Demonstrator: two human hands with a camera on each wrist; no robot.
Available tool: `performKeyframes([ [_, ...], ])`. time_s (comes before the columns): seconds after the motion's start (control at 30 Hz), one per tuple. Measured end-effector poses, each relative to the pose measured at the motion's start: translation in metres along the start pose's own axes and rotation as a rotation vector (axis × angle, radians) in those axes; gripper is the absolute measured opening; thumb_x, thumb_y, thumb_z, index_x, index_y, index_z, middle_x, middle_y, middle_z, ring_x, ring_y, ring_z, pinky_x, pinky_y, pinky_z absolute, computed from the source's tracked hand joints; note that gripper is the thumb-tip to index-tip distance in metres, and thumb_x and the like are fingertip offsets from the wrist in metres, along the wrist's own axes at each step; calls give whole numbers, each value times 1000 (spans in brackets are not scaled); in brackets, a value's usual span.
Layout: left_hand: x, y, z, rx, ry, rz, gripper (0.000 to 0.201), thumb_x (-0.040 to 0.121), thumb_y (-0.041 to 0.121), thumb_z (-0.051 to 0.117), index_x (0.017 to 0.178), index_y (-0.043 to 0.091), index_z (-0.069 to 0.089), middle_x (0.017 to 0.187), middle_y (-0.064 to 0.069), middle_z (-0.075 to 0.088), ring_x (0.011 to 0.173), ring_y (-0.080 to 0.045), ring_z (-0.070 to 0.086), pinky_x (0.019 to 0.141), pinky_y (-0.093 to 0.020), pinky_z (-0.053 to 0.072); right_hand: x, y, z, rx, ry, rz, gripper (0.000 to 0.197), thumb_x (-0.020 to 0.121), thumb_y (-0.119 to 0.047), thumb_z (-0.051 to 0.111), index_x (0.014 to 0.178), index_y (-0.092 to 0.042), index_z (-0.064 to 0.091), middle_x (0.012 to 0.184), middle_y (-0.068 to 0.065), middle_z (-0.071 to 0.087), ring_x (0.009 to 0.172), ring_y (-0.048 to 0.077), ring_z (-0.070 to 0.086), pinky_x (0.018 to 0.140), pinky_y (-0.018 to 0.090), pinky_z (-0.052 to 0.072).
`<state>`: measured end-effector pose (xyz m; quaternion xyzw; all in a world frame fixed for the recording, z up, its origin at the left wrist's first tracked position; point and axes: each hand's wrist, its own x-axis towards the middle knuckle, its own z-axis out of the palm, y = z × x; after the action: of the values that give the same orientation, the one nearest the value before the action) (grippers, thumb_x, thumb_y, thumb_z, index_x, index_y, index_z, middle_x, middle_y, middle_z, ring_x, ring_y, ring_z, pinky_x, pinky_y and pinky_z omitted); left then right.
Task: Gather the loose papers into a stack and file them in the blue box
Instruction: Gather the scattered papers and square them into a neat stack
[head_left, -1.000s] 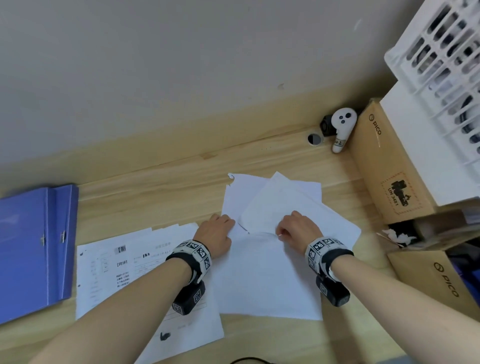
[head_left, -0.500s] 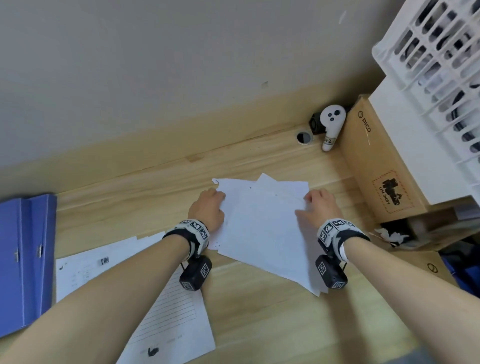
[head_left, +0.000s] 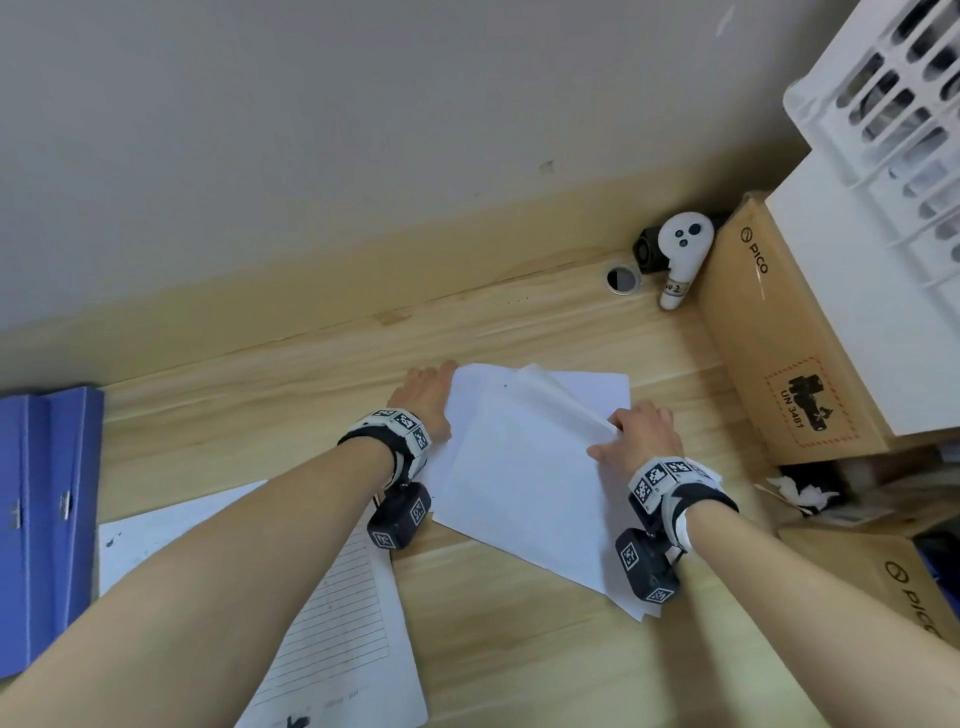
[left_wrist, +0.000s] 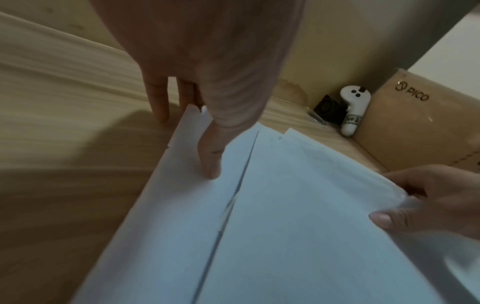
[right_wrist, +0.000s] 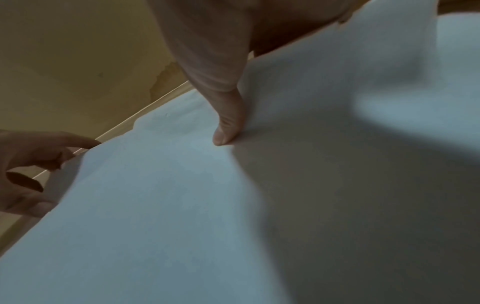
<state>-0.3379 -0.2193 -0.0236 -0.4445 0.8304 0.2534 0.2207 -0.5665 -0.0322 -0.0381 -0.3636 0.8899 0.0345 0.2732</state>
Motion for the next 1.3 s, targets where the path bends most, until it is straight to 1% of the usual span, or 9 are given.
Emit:
performKeyframes([
  [0.17, -22, -3, 15, -368, 93, -116, 76, 80, 11, 58, 145, 28, 23, 98, -7, 62, 81, -30, 64, 64, -40, 52, -6, 1, 3, 58, 26, -21, 50, 74, -40, 72, 117, -17, 62, 122, 6, 49, 115, 29, 38, 89, 38, 41],
  [0.27, -39, -10, 21, -536, 218, -136, 30, 74, 17, 57, 104, 14, 57, 79, -3, 63, 69, -28, 58, 58, -31, 39, -15, 0, 2, 37, 43, -36, 43, 77, -39, 69, 114, -17, 63, 119, 6, 52, 113, 29, 39, 83, 37, 39],
  [0.33, -52, -16, 20, -596, 293, -113, 15, 69, 15, 58, 80, 5, 58, 64, -2, 48, 59, -23, 42, 56, -29, 30, -22, -1, 0, 34, 53, -62, 35, 79, -35, 66, 108, -16, 64, 113, 7, 55, 112, 29, 42, 78, 36, 38],
  [0.43, -76, -17, 1, -626, 392, -79, 9, 70, 7, 61, 64, 14, 59, 55, 4, 39, 55, -18, 34, 56, -28, 27, -33, -3, -7, 136, 103, -84, 12, 76, -28, 63, 78, -17, 56, 81, 4, 56, 90, 33, 53, 65, 33, 34],
  [0.53, -101, -20, -28, -675, 532, -92, 21, 76, 6, 61, 70, 27, 62, 53, 9, 45, 54, -14, 41, 53, -27, 29, -43, -4, -20, 309, 158, -18, 12, 75, -27, 62, 75, -19, 53, 68, 3, 56, 71, 33, 55, 57, 31, 36],
  [0.7, -140, -24, -69, -645, 798, -105, 9, 85, 17, 61, 88, 17, 70, 74, 3, 63, 70, -20, 57, 63, -28, 42, -53, -9, -48, 438, 203, -7, 14, 74, -27, 60, 73, -15, 53, 66, 7, 59, 66, 33, 58, 60, 36, 48],
  [0.83, -172, -22, -84, -449, 876, 141, 9, 84, 13, 60, 86, 20, 66, 86, 7, 65, 80, -15, 60, 71, -30, 49, -69, -20, -75, 561, 276, 21, 10, 79, -20, 60, 81, -11, 58, 67, 6, 55, 65, 31, 53, 54, 29, 36],
  [1.03, -210, -14, -48, 56, 658, 410, 10, 85, 18, 56, 91, 23, 62, 93, 10, 60, 87, -12, 55, 55, -27, 44, -83, -27, -99, 622, 416, -3, 15, 77, -26, 60, 86, -14, 59, 79, 10, 60, 72, 34, 55, 61, 31, 39],
  [1.3, -212, 4, 59, 98, 350, 499, 14, 81, 15, 55, 91, 15, 65, 95, -1, 61, 88, -24, 56, 60, -31, 33, -109, -39, -92, 614, 361, -162, 24, 76, -28, 61, 73, -8, 50, 66, 7, 54, 58, 26, 47, 53, 30, 36],
])
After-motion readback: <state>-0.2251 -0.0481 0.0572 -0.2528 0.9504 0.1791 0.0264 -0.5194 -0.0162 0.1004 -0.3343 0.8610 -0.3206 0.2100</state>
